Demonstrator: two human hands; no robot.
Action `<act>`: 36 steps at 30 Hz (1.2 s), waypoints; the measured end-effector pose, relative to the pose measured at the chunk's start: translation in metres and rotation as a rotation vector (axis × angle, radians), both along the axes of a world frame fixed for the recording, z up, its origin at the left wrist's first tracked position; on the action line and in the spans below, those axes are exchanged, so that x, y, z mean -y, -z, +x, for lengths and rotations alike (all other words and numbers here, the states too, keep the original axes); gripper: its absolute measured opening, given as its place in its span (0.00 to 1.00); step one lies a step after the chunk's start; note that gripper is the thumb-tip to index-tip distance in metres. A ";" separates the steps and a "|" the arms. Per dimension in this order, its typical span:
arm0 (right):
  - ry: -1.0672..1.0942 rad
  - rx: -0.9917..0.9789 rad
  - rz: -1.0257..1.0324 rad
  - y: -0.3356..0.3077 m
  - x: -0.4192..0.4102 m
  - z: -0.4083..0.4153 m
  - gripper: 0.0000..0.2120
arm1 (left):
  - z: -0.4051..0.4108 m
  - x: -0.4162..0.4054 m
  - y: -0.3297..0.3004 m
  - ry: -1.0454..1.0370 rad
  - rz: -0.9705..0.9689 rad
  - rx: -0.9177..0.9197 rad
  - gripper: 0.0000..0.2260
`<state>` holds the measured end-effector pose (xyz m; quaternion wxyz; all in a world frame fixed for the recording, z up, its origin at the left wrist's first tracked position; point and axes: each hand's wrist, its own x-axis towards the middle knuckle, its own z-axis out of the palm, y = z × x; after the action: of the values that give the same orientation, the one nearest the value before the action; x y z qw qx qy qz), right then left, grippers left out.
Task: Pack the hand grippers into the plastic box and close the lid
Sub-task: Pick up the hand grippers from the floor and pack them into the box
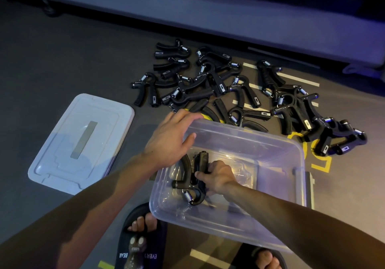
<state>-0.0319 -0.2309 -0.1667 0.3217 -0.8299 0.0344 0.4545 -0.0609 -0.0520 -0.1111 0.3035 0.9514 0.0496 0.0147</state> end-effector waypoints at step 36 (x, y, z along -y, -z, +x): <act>-0.227 0.136 0.438 -0.137 0.014 0.136 0.11 | 0.015 -0.008 0.003 -0.024 -0.113 0.052 0.13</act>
<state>0.1044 -0.2445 -0.0300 0.4422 -0.7678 -0.1799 0.4273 -0.0457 -0.0444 -0.1144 0.3575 0.9315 0.0538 0.0401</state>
